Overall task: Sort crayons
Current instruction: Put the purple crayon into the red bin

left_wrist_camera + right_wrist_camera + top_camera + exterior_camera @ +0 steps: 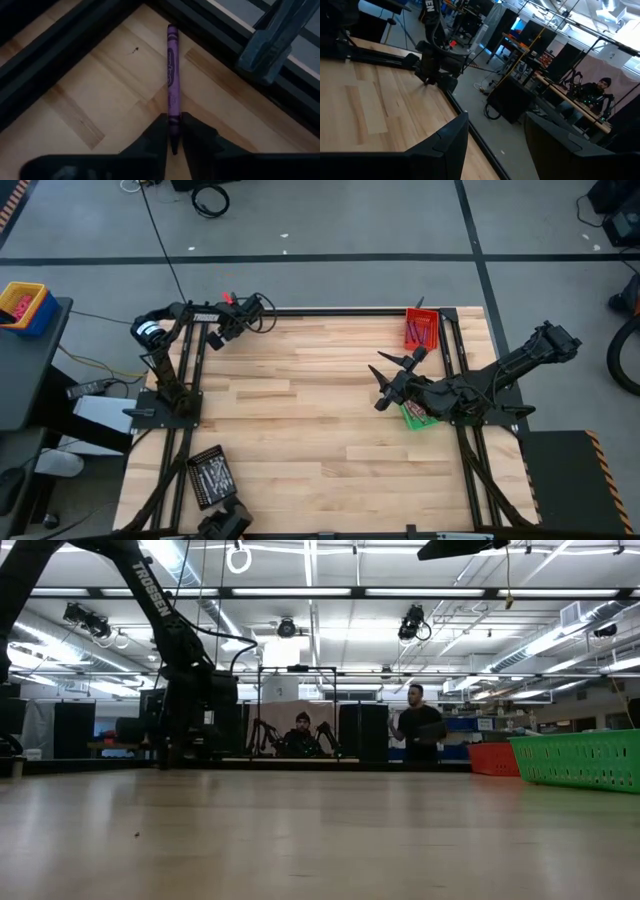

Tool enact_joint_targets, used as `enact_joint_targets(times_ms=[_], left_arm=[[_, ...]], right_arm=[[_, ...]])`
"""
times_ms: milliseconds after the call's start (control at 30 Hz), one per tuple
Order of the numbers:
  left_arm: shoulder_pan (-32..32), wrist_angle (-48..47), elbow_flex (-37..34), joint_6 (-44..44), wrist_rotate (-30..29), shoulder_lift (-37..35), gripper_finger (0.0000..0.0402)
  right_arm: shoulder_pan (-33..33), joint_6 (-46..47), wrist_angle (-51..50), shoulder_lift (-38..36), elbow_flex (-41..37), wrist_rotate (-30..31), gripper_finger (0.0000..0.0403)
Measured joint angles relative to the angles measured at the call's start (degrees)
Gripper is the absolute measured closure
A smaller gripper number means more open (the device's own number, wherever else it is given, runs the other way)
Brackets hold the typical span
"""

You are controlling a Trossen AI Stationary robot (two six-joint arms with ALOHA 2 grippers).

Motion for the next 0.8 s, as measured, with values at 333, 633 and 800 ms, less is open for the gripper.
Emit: enact_joint_targets(times_ms=[333, 633, 800], left_arm=[[-5.98, -1.26, 0.07, 16.14, 3.37, -0.11, 0.0363], [-20.92, -3.65, -0.07, 21.02, 10.82, -5.87, 0.0353], [-28.69, -3.41, -0.02, 20.66, 10.72, -11.13, 0.0352]], right_arm=[[0.00, -0.11, 0.00, 0.00, 0.00, 0.00, 0.0208], [0.00, -0.04, 1.16, -0.02, 0.00, -2.08, 0.0208], [0.00, -0.04, 1.38, -0.02, -0.02, -2.48, 0.0208]])
